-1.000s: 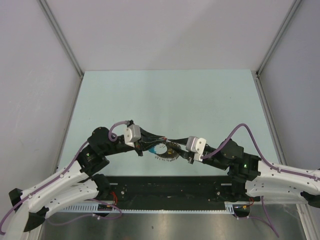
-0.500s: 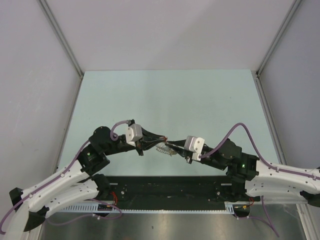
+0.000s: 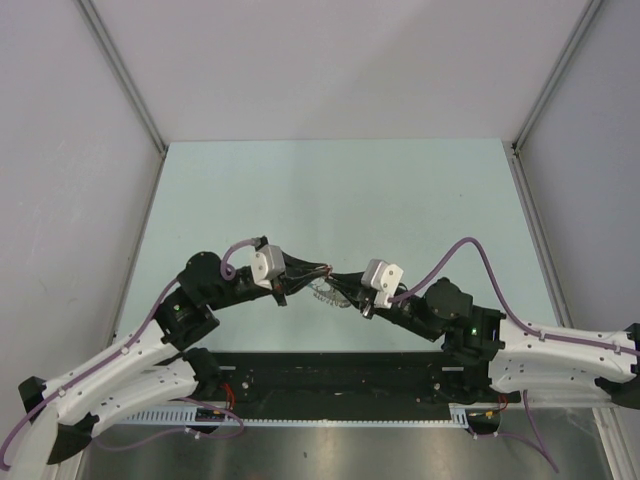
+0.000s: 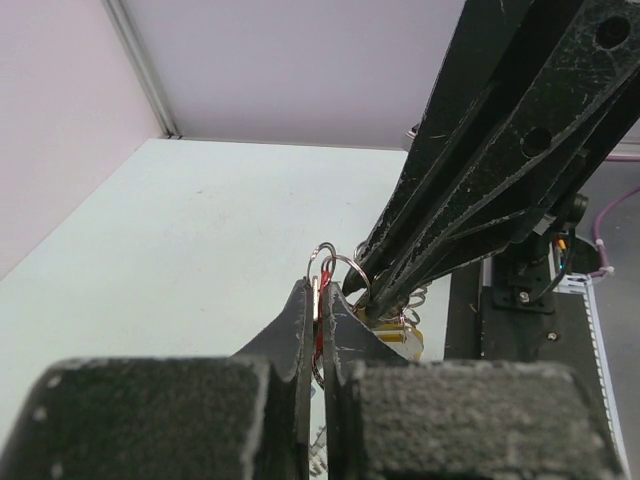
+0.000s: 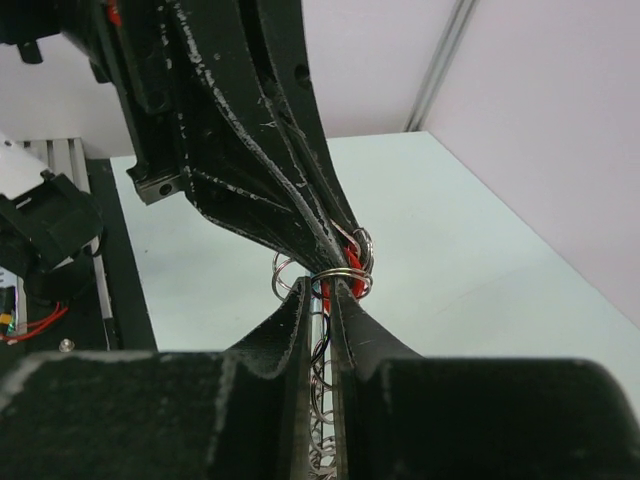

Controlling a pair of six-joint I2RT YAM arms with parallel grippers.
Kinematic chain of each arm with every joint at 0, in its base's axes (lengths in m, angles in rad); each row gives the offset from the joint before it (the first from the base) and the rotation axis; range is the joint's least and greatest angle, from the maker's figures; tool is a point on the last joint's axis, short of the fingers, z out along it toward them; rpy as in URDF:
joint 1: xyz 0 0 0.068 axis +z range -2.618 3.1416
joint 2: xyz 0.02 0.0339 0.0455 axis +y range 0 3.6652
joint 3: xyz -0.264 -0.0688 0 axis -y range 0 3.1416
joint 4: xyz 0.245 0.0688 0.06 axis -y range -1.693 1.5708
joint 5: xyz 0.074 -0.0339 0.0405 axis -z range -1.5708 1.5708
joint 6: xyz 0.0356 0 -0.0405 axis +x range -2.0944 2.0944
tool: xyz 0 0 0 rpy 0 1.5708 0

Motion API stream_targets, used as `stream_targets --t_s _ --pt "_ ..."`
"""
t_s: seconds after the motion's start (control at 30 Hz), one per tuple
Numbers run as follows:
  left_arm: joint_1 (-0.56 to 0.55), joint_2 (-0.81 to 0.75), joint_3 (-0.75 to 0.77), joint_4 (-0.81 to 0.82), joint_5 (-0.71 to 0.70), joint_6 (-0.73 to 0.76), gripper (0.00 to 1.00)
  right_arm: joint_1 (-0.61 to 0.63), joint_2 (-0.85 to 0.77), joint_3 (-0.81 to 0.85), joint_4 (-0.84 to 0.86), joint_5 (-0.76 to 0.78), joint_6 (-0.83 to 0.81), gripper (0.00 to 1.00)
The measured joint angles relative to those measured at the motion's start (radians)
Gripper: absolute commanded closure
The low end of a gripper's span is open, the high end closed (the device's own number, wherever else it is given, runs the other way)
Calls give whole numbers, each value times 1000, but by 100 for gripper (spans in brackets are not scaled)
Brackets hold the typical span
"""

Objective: Remove the keys from the keyring
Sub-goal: Remove the key from the keyring.

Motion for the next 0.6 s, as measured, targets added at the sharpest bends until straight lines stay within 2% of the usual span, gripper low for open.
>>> stream_targets --t_s 0.6 --pt "1 -6 14 -11 -68 49 100 6 23 0 76 134 171 100"
